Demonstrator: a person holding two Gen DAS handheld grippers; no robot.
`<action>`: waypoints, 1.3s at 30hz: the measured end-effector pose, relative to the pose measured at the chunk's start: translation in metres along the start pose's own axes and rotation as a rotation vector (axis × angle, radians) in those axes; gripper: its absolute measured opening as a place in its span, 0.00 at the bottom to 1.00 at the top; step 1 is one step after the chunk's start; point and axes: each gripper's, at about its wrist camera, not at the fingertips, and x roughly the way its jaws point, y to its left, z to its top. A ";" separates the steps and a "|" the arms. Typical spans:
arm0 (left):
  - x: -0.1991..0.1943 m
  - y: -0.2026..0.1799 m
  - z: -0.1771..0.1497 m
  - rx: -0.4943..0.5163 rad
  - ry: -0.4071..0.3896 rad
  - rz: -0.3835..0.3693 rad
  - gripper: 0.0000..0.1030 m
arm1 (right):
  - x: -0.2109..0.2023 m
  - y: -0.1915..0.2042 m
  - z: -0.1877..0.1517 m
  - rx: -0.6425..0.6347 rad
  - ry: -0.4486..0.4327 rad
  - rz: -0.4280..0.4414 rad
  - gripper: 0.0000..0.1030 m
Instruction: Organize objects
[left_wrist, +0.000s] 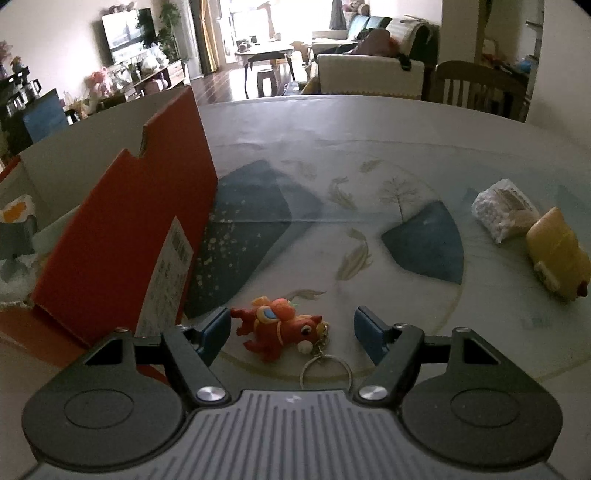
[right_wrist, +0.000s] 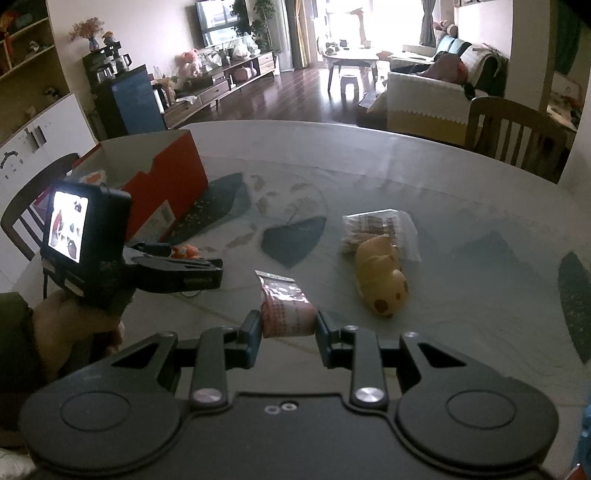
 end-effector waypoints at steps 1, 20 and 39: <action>0.000 0.001 -0.001 -0.013 0.002 -0.003 0.69 | 0.000 -0.001 0.000 0.001 0.000 0.002 0.29; -0.043 0.011 0.000 -0.060 -0.023 -0.063 0.50 | -0.008 0.004 0.007 -0.014 -0.032 0.034 0.29; -0.129 0.111 0.023 -0.026 -0.114 -0.300 0.50 | -0.019 0.112 0.055 -0.046 -0.158 0.004 0.29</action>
